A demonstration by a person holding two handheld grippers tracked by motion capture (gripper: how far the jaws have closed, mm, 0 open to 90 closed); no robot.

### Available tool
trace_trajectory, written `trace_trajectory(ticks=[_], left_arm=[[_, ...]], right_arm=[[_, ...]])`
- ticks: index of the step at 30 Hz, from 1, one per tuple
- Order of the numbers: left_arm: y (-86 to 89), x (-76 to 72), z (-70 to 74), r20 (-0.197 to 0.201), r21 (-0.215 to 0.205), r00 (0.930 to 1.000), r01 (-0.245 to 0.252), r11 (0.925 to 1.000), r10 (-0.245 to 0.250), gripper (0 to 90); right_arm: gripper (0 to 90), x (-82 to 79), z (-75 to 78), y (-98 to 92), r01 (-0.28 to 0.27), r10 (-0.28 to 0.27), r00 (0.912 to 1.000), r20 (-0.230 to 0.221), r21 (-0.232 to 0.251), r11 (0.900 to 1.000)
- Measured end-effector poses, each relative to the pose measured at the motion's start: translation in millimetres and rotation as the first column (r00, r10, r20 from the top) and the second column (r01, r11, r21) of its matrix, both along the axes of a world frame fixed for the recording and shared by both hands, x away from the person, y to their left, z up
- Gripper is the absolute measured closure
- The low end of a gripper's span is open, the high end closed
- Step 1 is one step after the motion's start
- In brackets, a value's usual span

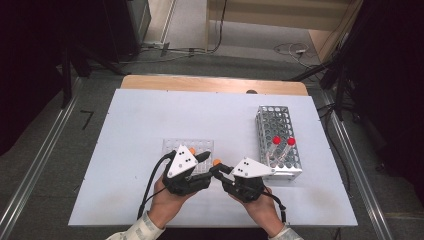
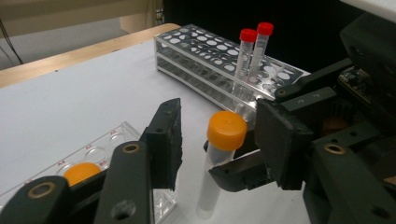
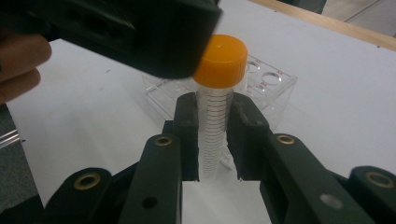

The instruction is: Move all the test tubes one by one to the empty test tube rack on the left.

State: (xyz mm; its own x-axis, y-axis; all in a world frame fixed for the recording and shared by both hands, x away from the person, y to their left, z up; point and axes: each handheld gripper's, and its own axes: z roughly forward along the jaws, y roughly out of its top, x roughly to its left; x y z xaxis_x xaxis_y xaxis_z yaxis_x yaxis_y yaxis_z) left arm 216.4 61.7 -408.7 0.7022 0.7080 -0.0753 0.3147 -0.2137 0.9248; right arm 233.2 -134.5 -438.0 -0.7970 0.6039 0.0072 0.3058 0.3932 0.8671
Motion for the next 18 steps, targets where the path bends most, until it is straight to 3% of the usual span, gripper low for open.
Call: trace_trajectory(ticks=[8, 18], left_arm=[[-3.8, 1.8, -2.6, -0.011, 0.013, 0.9999, 0.01, 0.9999, -0.01, 66.5], [-2.1, 3.2, -2.7, -0.022, 0.005, 0.9996, 0.019, 0.9998, -0.019, 70.6]], right_arm=[[71.9, -0.9, 0.9, 2.4, -0.008, 0.008, 1.0, 0.006, 0.0, 1.0], [68.9, -2.0, 1.5, 1.9, -0.015, 0.015, 0.9999, 0.005, 0.001, 1.0]])
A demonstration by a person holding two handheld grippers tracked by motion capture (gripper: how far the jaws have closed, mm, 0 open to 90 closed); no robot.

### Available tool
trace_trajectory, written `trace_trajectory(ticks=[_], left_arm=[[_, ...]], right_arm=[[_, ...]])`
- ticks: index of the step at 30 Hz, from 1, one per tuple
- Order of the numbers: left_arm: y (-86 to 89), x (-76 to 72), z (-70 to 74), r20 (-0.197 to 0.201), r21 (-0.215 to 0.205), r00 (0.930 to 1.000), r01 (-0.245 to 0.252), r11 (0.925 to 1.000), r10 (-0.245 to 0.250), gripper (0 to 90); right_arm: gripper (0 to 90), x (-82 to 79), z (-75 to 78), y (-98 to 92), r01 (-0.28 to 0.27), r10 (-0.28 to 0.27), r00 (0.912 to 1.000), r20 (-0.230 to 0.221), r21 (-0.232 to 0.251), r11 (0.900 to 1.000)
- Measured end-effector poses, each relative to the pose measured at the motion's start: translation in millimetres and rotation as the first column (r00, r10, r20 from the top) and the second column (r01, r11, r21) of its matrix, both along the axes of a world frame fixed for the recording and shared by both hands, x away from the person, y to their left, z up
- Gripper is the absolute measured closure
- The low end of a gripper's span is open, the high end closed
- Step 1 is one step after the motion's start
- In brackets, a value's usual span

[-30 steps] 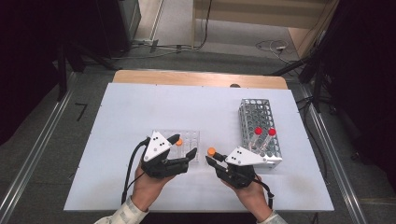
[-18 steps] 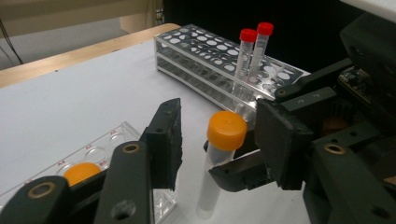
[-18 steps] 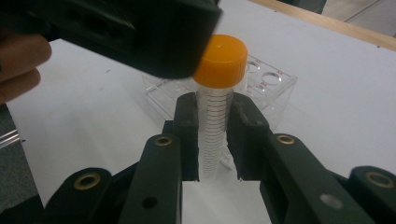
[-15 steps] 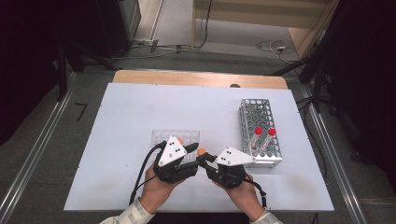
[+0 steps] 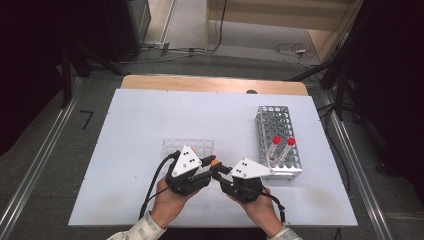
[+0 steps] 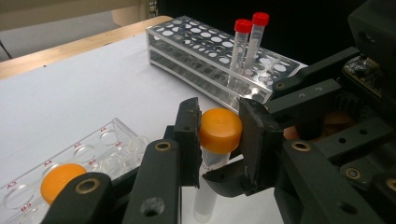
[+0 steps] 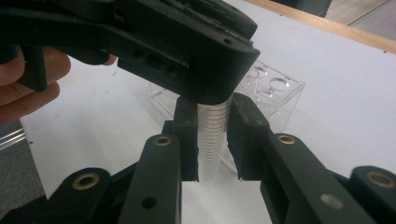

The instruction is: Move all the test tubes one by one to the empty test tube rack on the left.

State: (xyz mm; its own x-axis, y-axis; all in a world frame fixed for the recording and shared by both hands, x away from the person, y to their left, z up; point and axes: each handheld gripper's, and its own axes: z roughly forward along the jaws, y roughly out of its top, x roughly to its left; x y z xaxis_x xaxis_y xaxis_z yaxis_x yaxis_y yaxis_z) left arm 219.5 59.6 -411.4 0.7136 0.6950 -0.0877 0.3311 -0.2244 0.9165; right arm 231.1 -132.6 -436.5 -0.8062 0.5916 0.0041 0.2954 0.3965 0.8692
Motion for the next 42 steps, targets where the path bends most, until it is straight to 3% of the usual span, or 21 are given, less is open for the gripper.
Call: trace_trajectory(ticks=[3, 11, 16, 23, 36, 42], left_arm=[[3.8, -0.4, 2.8, 0.0, -0.016, 1.0, -0.004, 0.9999, 0.004, 70.6], [11.4, -2.0, 8.9, 0.0, -0.03, 1.0, -0.008, 0.9995, 0.008, 70.7], [18.3, -2.8, 13.3, 0.0, -0.037, 0.9998, -0.022, 0.9991, 0.022, 70.7], [31.1, -3.6, 22.2, 0.01, -0.048, 0.9988, -0.047, 0.9977, 0.047, 70.7], [60.2, 0.0, 38.1, 0.037, -0.066, 0.9903, -0.132, 0.9891, 0.134, 70.7], [65.0, 1.8, 40.0, 0.051, -0.046, 0.986, -0.157, 0.9866, 0.159, 70.7]], right_arm=[[57.1, 0.0, 0.5, -1.0, -0.019, 0.019, 0.9998, -0.007, 0.003, 1.0], [42.5, 0.0, 3.5, -8.2, -0.042, 0.042, 0.9991, -0.01, 0.015, 0.999], [34.0, 1.4, 5.3, -15.5, -0.022, 0.022, 0.9992, -0.033, 0.025, 0.999], [32.6, 3.5, 6.5, -28.3, 0.007, -0.006, 0.9994, -0.035, 0.034, 0.999], [32.5, 6.3, 7.1, -40.6, 0.039, -0.037, 0.9984, -0.042, 0.041, 0.998], [32.5, 6.4, 7.3, -41.6, 0.047, -0.045, 0.9978, -0.048, 0.042, 0.998]])
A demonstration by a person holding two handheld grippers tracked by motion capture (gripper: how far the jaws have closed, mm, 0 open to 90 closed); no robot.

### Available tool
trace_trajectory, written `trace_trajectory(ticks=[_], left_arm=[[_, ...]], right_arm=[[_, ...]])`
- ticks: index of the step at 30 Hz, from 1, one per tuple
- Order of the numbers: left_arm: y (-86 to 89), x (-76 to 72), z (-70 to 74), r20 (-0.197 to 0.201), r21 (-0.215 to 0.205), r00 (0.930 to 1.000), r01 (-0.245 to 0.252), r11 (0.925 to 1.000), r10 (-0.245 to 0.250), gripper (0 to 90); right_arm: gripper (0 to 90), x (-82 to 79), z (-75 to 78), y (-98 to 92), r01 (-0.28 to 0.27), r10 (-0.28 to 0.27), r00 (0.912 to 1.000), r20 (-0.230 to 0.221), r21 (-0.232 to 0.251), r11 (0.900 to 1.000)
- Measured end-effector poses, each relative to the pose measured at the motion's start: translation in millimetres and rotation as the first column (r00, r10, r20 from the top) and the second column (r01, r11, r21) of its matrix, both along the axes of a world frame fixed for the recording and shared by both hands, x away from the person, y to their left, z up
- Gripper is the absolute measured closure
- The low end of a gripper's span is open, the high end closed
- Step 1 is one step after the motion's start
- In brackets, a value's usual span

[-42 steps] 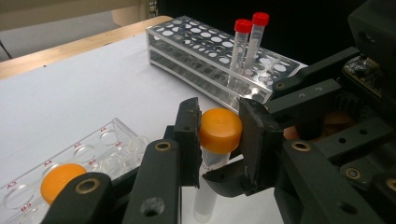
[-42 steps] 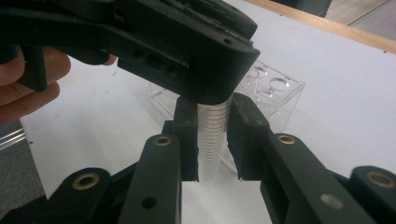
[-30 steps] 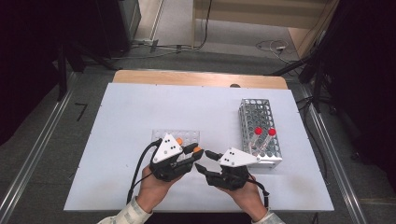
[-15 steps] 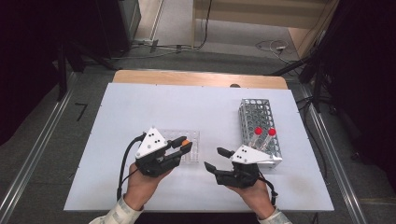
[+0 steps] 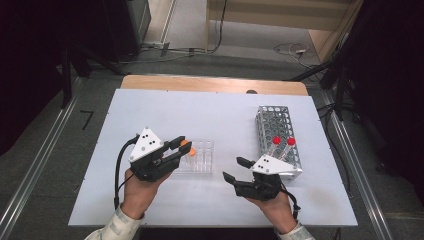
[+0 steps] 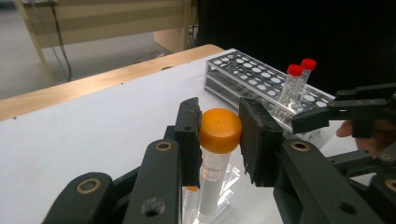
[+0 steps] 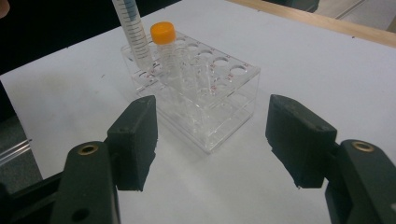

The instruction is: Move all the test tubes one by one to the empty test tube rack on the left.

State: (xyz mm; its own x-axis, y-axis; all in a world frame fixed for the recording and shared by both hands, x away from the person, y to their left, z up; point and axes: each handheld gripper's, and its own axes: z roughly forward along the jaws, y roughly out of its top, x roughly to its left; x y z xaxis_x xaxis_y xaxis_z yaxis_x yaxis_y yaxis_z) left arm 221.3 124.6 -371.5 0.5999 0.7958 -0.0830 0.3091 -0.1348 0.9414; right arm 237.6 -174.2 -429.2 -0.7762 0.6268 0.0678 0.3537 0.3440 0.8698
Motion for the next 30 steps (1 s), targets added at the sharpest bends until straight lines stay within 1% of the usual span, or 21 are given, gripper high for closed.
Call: trace_trajectory(ticks=[3, 5, 6, 9, 15, 16, 21, 24, 27, 30], left_arm=[[1.8, 2.2, -1.3, 0.005, 0.02, 0.9997, -0.023, 0.9995, 0.023, 70.7], [2.1, 3.3, -2.3, 0.007, 0.022, 0.9995, -0.032, 0.9993, 0.032, 70.7], [3.8, 5.8, -4.9, 0.007, 0.032, 0.9989, -0.046, 0.9984, 0.046, 70.7], [6.2, 10.5, -10.9, 0.003, 0.037, 0.9976, -0.069, 0.9969, 0.069, 70.7], [6.5, 13.8, -18.0, 0.005, 0.04, 0.997, -0.077, 0.9962, 0.077, 70.6], [4.6, 14.6, -21.6, 0.004, 0.043, 0.9968, -0.079, 0.9959, 0.079, 70.6], [1.4, 17.2, -32.7, -0.024, 0.067, 0.9965, -0.078, 0.9947, 0.08, 70.6], [1.8, 18.3, -35.4, -0.029, 0.066, 0.9962, -0.08, 0.9946, 0.082, 70.5], [3.4, 18.6, -38.7, -0.045, 0.066, 0.9954, -0.081, 0.9946, 0.084, 70.4], [3.9, 18.9, -40.0, -0.051, 0.061, 0.9952, -0.081, 0.9949, 0.084, 70.2]], right_arm=[[32.5, 0.3, -0.5, -0.3, 0.0, 0.0, 1.0, 0.0, 0.0, 1.0], [32.5, 0.4, -0.6, -0.4, 0.001, -0.001, 1.0, 0.002, -0.002, 1.0], [32.5, 0.6, -0.7, -0.6, 0.0, 0.0, 1.0, 0.003, -0.001, 1.0], [32.5, 0.8, -0.9, -0.9, 0.002, -0.002, 1.0, 0.002, 0.001, 1.0], [32.5, 1.1, -0.1, -1.9, 0.005, -0.005, 1.0, 0.007, 0.001, 1.0], [32.5, 1.0, 0.3, -2.2, 0.005, -0.005, 1.0, 0.007, 0.002, 1.0], [32.6, -0.2, 2.1, -4.1, 0.009, -0.009, 0.9998, 0.015, 0.005, 1.0], [32.6, 0.6, 0.2, -4.2, 0.01, -0.01, 0.9999, 0.006, 0.001, 1.0], [32.6, 0.8, -0.1, -4.5, 0.012, -0.012, 0.9999, 0.006, -0.001, 1.0], [32.6, 0.7, -0.1, -4.5, 0.012, -0.012, 0.9999, 0.005, -0.001, 1.0]])
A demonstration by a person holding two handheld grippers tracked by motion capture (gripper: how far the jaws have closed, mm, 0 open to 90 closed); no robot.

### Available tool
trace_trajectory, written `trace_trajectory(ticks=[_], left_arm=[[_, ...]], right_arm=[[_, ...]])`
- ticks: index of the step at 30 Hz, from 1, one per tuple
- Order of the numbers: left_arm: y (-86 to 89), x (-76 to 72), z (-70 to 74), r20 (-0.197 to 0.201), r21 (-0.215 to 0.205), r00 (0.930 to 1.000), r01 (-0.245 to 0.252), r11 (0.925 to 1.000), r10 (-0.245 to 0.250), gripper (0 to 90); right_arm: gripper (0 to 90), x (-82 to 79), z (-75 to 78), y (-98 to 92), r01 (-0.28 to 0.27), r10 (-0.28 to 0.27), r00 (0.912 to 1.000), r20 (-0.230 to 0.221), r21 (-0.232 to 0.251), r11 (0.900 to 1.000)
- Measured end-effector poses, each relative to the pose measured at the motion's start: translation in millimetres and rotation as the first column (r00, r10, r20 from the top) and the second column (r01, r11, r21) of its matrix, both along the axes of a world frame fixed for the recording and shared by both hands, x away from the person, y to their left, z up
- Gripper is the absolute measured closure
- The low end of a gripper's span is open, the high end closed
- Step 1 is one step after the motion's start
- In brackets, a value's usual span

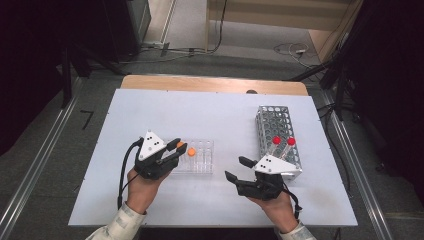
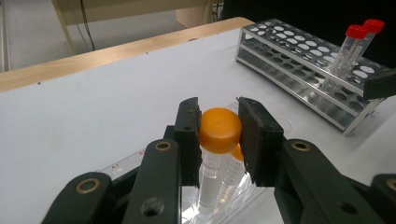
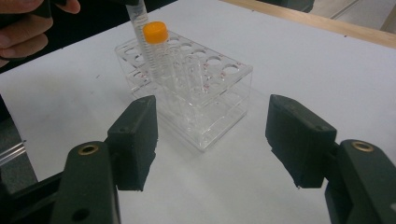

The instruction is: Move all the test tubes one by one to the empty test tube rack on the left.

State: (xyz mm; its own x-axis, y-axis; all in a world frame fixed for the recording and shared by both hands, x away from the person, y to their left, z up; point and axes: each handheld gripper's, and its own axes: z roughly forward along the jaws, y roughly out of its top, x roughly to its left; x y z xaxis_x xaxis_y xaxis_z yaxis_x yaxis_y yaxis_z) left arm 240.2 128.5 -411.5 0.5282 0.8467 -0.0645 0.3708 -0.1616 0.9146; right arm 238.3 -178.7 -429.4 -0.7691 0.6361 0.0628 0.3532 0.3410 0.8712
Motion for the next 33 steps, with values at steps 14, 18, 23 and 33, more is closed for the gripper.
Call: trace_trajectory(ticks=[14, 18, 23, 33], left_arm=[[2.1, 0.6, -0.8, -0.019, -0.033, 0.9998, 0.0, 0.9995, -0.001, 64.6], [5.2, 1.6, -1.6, -0.032, -0.054, 0.9995, -0.002, 0.9985, 0.001, 60.4], [10.1, 2.9, -2.6, -0.041, -0.08, 0.9991, -0.008, 0.9968, 0.005, 56.6], [15.2, 6.3, -7.4, -0.065, -0.098, 0.997, -0.049, 0.994, 0.043, 37.9]], right_arm=[[32.6, 0.4, -0.2, -2.6, 0.005, -0.005, 1.0, 0.005, 0.002, 1.0], [32.6, 2.2, -1.0, -8.4, 0.024, -0.024, 0.9997, 0.0, 0.004, 1.0], [32.6, 3.8, -1.0, -16.4, 0.043, -0.043, 0.9991, 0.001, 0.005, 0.999], [32.5, 8.2, 1.0, -43.6, 0.119, -0.119, 0.9929, 0.005, 0.019, 0.993]])
